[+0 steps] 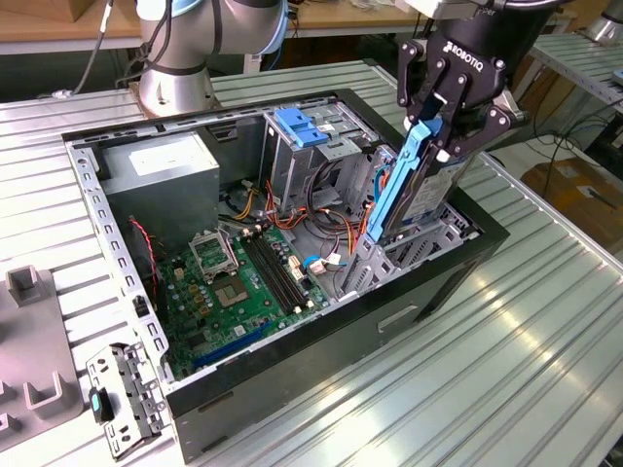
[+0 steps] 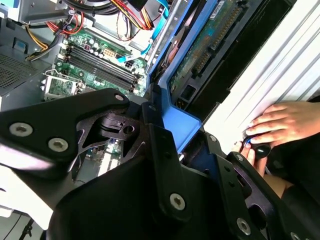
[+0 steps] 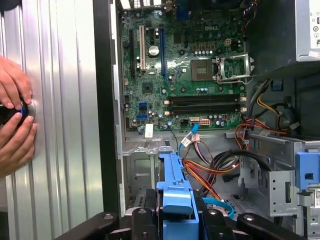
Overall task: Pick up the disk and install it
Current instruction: 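Insert the disk into the insertion slot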
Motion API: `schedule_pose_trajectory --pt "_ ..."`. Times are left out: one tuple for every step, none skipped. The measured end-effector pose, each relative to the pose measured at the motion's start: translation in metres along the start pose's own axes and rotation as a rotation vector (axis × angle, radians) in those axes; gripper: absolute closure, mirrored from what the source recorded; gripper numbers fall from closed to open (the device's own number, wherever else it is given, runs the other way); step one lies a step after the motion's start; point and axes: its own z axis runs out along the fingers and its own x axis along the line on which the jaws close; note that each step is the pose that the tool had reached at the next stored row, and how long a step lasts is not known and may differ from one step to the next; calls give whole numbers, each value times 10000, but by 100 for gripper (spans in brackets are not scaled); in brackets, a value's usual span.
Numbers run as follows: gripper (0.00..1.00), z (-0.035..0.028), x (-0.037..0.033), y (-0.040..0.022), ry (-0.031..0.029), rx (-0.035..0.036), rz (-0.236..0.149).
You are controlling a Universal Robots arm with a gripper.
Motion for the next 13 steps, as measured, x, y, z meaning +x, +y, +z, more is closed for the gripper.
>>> schedule_pose_trajectory --pt "63 6 0 0 -2 2 -22" --pt "63 9 0 0 -4 2 -38" --pt "63 12 0 0 -7 2 -55" --pt "63 16 0 0 -8 3 -75" --pt "63 19 0 0 -8 3 -93" --pt "63 20 0 1 -9 3 -105" --pt "63 20 0 1 -8 3 -109" --pt "63 20 0 1 -8 3 -111" --pt "63 20 0 1 -9 3 -112" --pt "63 20 0 1 -9 3 -112" --pt "63 20 0 1 -9 4 -113" --pt "63 20 0 1 -9 3 -113" --pt "63 20 0 1 -9 4 -113"
